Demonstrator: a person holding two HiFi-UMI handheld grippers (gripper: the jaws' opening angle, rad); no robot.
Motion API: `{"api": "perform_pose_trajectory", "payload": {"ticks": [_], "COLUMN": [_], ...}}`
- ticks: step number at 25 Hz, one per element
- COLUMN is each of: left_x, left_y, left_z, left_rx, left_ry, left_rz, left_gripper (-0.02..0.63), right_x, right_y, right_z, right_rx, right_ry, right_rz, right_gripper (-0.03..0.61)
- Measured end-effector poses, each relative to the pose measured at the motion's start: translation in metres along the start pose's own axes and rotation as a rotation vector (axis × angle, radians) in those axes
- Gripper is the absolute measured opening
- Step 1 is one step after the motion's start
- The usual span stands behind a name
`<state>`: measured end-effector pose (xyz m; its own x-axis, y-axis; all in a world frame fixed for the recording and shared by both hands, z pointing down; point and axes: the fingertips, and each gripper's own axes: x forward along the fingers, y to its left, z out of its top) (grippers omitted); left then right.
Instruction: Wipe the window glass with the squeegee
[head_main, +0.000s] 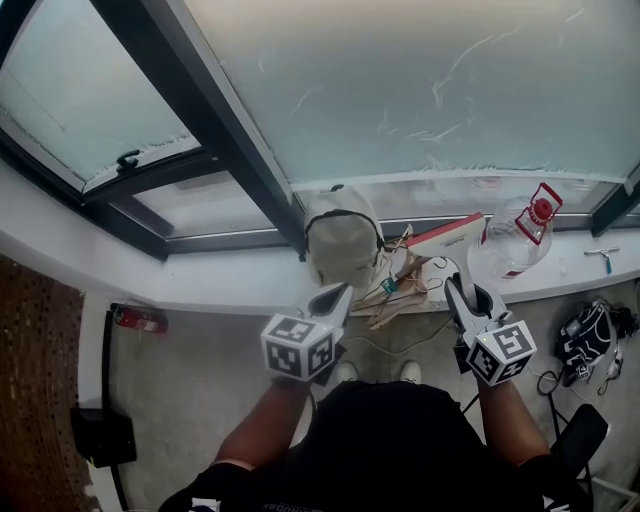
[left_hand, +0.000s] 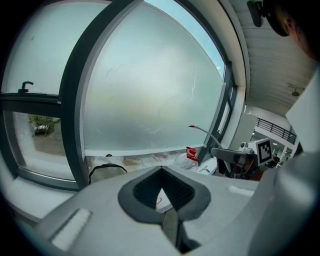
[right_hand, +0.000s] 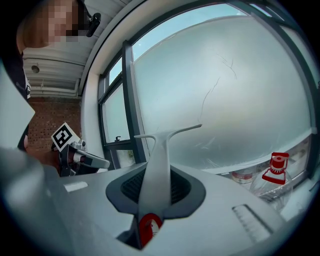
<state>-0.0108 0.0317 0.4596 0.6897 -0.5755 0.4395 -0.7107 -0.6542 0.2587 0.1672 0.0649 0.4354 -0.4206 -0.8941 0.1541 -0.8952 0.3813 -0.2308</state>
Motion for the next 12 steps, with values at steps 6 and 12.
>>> {"api": "perform_pose_trajectory", "payload": {"ticks": [6, 12], "left_x": [-0.017, -0.027], "left_y": [0.016, 0.033], "left_z": [-0.013, -0.015], "left_rx": [-0.022, -0.036], "left_ry": [0.007, 0.003], "left_rz": [-0.021, -0.022], "left_gripper": [0.000, 0.000], "right_x": [0.013, 0.023], "right_y": [0.025, 0.037], "right_z": [-0.010, -0.011], "right_rx": [-0.012, -0.022], "right_ry": [0.017, 0.019], "right_rz": [-0.014, -0.027], "right_gripper": [0.079, 0.078]}}
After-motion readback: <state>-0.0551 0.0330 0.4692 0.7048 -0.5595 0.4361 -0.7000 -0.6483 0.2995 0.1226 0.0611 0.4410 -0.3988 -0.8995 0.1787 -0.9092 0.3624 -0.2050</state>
